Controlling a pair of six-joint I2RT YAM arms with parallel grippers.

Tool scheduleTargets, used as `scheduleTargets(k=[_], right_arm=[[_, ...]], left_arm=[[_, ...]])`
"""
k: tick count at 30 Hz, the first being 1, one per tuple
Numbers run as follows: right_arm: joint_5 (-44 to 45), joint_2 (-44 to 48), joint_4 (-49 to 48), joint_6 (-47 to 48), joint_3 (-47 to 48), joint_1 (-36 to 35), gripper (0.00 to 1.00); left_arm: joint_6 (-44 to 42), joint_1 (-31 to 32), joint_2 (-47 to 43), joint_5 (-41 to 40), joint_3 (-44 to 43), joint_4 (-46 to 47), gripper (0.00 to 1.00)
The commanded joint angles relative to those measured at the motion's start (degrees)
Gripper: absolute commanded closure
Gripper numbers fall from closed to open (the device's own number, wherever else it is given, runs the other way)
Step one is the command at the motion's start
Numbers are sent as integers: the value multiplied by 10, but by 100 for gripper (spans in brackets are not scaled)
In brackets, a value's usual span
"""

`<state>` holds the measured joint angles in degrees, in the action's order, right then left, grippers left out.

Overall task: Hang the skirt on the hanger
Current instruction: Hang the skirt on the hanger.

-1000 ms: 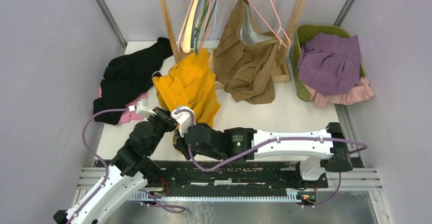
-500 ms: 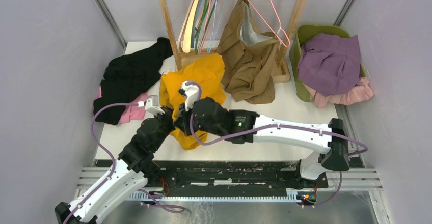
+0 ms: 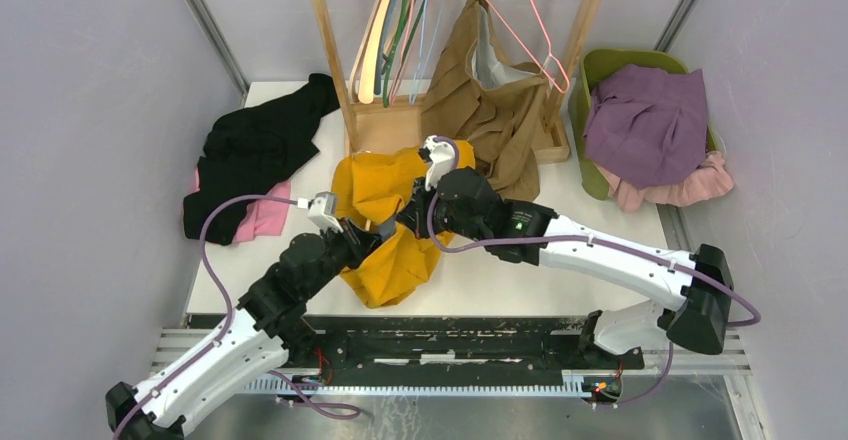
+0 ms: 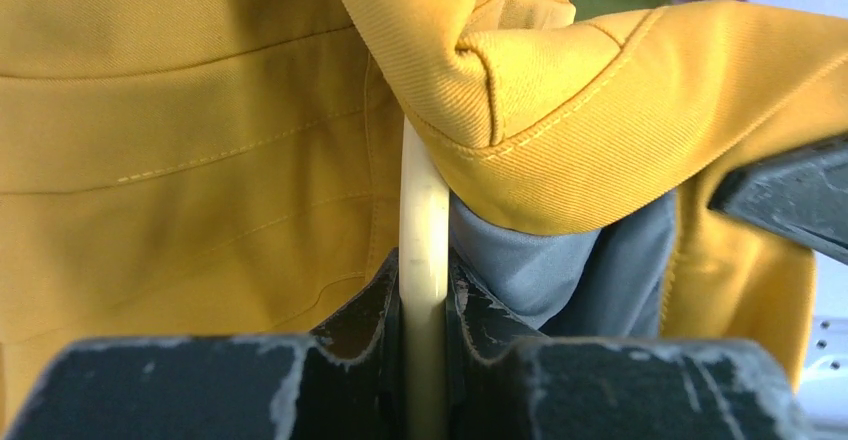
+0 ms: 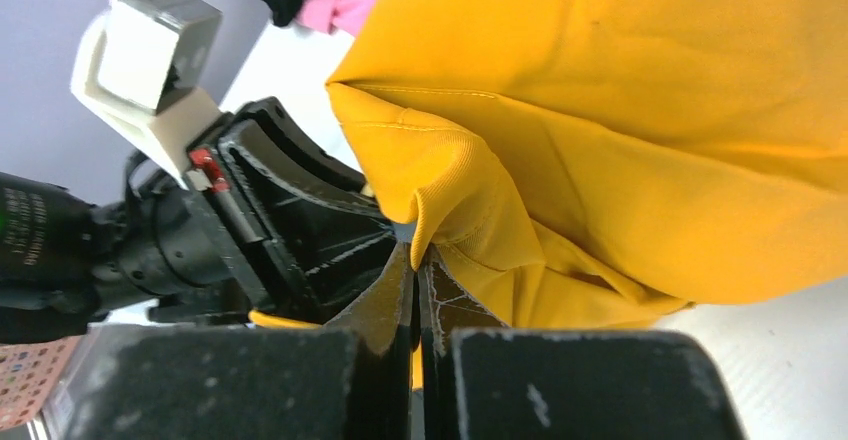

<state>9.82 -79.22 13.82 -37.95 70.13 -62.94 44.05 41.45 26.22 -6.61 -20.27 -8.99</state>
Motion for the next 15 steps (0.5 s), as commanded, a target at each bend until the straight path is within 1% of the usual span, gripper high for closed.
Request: scheduleTargets(k=[1, 5, 7, 11, 15], right_arm=[[45, 61, -53, -4, -44, 47, 99], [47, 106, -50, -14, -121, 76, 99], [41, 139, -49, -19, -162, 92, 99], [42, 195, -16, -20, -229, 106, 99], [50, 258, 22, -30, -283, 111, 99]], left_arm=[[-52, 39, 20, 54, -23, 13, 97], [-64, 106, 43, 9, -18, 13, 97], [-72, 128, 66, -3, -20, 12, 97], [-86, 169, 101, -25, -30, 10, 97], [-102, 217, 115, -78, -43, -1, 97]])
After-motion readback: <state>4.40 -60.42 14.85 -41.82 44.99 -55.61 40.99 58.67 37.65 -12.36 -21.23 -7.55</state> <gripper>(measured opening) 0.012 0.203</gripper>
